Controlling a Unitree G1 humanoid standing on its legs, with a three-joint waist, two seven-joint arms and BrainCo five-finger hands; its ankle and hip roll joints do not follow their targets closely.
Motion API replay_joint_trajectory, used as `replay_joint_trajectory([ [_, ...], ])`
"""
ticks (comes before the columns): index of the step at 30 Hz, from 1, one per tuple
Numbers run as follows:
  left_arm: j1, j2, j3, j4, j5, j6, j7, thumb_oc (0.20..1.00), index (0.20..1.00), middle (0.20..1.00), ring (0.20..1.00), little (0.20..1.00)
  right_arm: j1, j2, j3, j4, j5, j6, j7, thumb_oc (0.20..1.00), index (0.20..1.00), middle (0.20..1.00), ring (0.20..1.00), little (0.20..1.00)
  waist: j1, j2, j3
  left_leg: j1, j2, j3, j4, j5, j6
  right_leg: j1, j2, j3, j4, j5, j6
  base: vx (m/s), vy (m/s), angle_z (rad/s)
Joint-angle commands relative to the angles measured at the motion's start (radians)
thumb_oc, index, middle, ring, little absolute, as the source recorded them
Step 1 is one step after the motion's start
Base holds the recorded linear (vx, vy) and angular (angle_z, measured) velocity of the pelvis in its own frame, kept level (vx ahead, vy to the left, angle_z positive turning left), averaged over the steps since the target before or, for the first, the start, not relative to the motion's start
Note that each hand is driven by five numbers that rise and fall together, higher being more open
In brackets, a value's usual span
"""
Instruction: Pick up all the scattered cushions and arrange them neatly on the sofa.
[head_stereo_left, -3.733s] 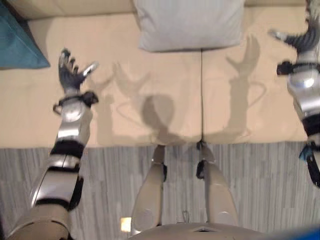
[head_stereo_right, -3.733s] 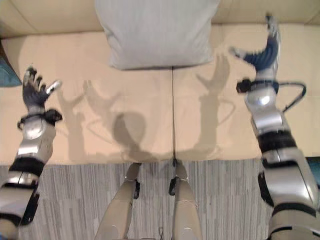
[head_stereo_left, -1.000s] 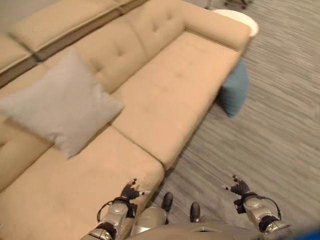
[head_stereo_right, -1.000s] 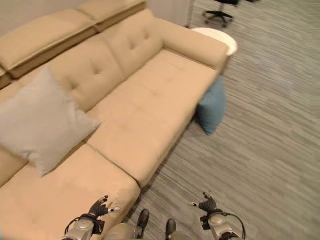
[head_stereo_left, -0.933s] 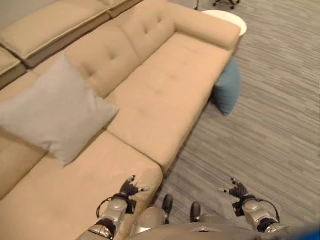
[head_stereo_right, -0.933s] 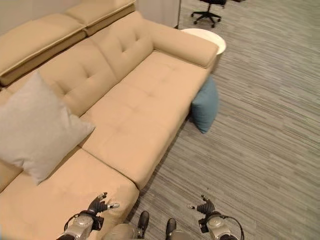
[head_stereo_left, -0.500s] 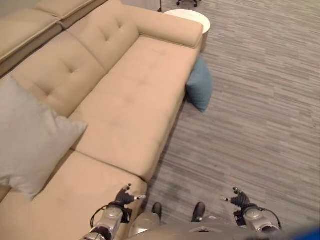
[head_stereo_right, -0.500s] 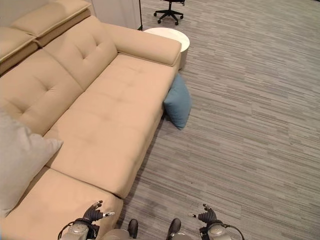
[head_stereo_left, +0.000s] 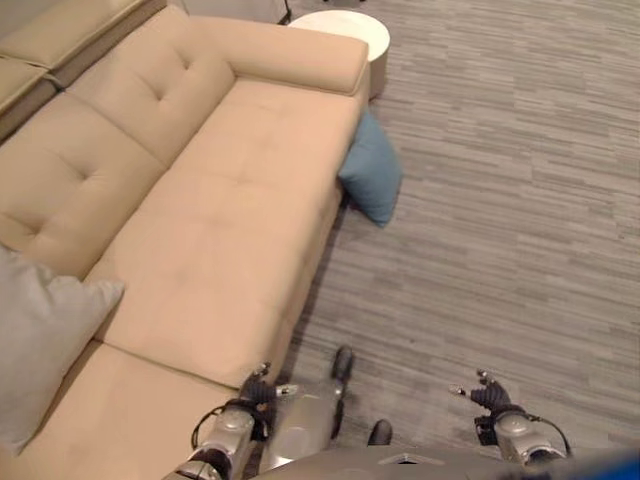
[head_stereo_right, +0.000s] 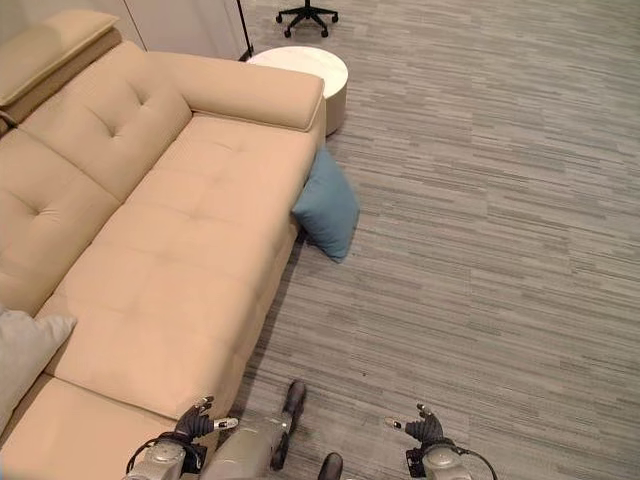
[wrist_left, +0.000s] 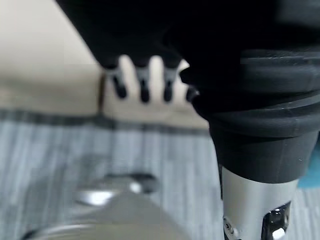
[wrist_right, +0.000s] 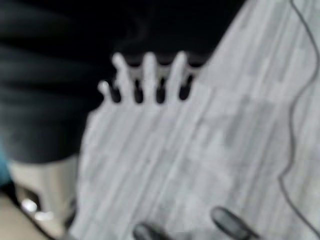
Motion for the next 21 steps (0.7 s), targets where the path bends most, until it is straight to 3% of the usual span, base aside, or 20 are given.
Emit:
replay_joint_trajectory([
  [1,-0.059,0.010,-0.015,0.014,0.002,-0.022,-0.004,1.000,1.000,1.000,1.000,1.000,0.017,-0.014,0.002,-0.036,-0.015,-0.013,0.000,1.000,1.000,1.000,1.000,1.000,0.034,-0.046,-0.031,0.046,-0.042,0.007,0.079,-0.126,0.025,-0.043,-0.031,0.005,0.105,0.037,0.110,0.30,0.080,-0.38],
  [3,-0.057,0.015,-0.014,0.014,0.007,-0.020,-0.005,1.000,1.000,1.000,1.000,1.000,0.013,-0.010,0.006,-0.036,-0.022,-0.013,0.003,1.000,1.000,1.000,1.000,1.000,0.043,-0.049,-0.033,0.064,-0.038,0.009,0.077,-0.140,0.034,-0.051,-0.036,0.006,0.158,0.035,0.120,0.20,0.084,-0.24],
  [4,-0.054,0.025,-0.009,0.004,0.008,-0.017,-0.008,1.000,1.000,1.000,1.000,1.000,0.004,-0.004,0.013,-0.038,-0.034,-0.011,0.010,1.000,1.000,1.000,1.000,1.000,0.048,-0.047,-0.028,0.103,-0.027,0.008,0.083,-0.172,0.052,-0.119,-0.055,-0.003,0.318,0.075,0.173,0.23,0.107,-0.34],
  [5,-0.063,0.034,-0.009,0.009,0.012,-0.013,-0.001,1.000,1.000,1.000,1.000,1.000,-0.014,0.002,0.014,-0.054,-0.040,-0.010,0.018,1.000,1.000,1.000,1.000,1.000,0.032,-0.037,-0.009,0.133,-0.020,-0.012,0.101,-0.202,0.073,-0.219,-0.067,0.002,0.508,0.170,0.248,0.23,0.106,-0.46],
  [7,-0.069,0.035,-0.008,0.013,0.011,-0.011,0.005,1.000,1.000,1.000,1.000,1.000,-0.019,0.005,0.018,-0.059,-0.047,-0.007,0.019,1.000,1.000,1.000,1.000,1.000,0.021,-0.025,-0.007,0.145,-0.013,-0.022,0.098,-0.207,0.080,-0.262,-0.075,-0.013,0.564,0.204,0.266,0.15,0.051,-0.17],
  [9,-0.073,0.037,-0.004,0.010,-0.007,-0.014,0.009,1.000,1.000,1.000,1.000,1.000,-0.016,0.006,0.019,-0.066,-0.048,-0.007,0.019,1.000,1.000,1.000,1.000,1.000,0.009,-0.005,-0.002,0.187,-0.003,-0.047,0.072,-0.219,0.092,-0.316,-0.116,-0.064,0.577,0.190,0.234,0.26,0.024,0.29],
  [11,-0.080,0.033,-0.009,0.005,-0.019,-0.020,0.005,1.000,1.000,1.000,1.000,1.000,-0.013,0.002,0.025,-0.071,-0.045,-0.008,0.021,1.000,1.000,1.000,1.000,1.000,-0.008,0.003,0.000,0.233,-0.004,-0.073,0.045,-0.233,0.090,-0.334,-0.133,-0.079,0.474,0.137,0.189,0.34,-0.066,0.00],
  [14,-0.107,0.025,-0.023,0.022,-0.011,-0.025,0.006,1.000,1.000,1.000,1.000,1.000,-0.014,-0.009,0.019,-0.068,-0.024,-0.010,0.018,1.000,1.000,1.000,1.000,1.000,-0.039,0.015,0.000,0.292,0.006,-0.124,0.032,-0.272,0.067,-0.388,-0.157,0.028,0.260,0.152,0.171,0.49,-0.214,0.34],
  [15,-0.109,0.016,-0.020,0.045,-0.016,-0.030,0.008,1.000,1.000,1.000,1.000,1.000,-0.006,-0.009,0.024,-0.058,-0.022,-0.008,0.018,1.000,1.000,1.000,1.000,1.000,-0.048,0.004,-0.007,0.331,0.010,-0.151,0.026,-0.304,0.052,-0.377,-0.165,0.066,0.191,0.184,0.176,0.44,-0.223,0.72],
  [18,-0.101,0.013,-0.008,0.057,-0.029,-0.033,0.006,1.000,1.000,1.000,1.000,1.000,-0.001,-0.009,0.025,-0.052,-0.024,-0.009,0.019,1.000,1.000,1.000,1.000,1.000,-0.051,-0.010,-0.018,0.338,0.015,-0.163,0.036,-0.316,0.040,-0.356,-0.172,0.052,0.171,0.199,0.174,0.28,-0.180,1.15],
  [19,-0.096,0.006,-0.004,0.064,-0.046,-0.032,0.009,1.000,1.000,1.000,1.000,1.000,0.008,-0.011,0.029,-0.054,-0.023,-0.010,0.018,1.000,1.000,1.000,1.000,1.000,-0.060,-0.012,-0.030,0.334,0.050,-0.171,0.062,-0.285,0.005,-0.334,-0.155,0.034,0.164,0.189,0.155,0.34,-0.317,0.68],
  [20,-0.100,0.001,0.002,0.059,-0.063,-0.035,0.004,1.000,1.000,1.000,1.000,1.000,0.007,-0.019,0.035,-0.059,-0.008,-0.018,0.013,1.000,1.000,1.000,1.000,1.000,-0.058,-0.016,-0.018,0.262,0.073,-0.137,0.196,-0.214,-0.036,-0.291,-0.150,-0.012,0.131,0.177,0.135,0.33,-0.315,0.71],
  [21,-0.100,0.001,0.003,0.059,-0.063,-0.035,0.004,1.000,1.000,1.000,1.000,1.000,0.006,-0.019,0.035,-0.059,-0.008,-0.018,0.013,1.000,1.000,1.000,1.000,1.000,-0.059,-0.015,-0.019,0.258,0.074,-0.139,0.203,-0.217,-0.036,-0.291,-0.149,-0.014,0.131,0.177,0.135,0.13,-0.152,0.83],
])
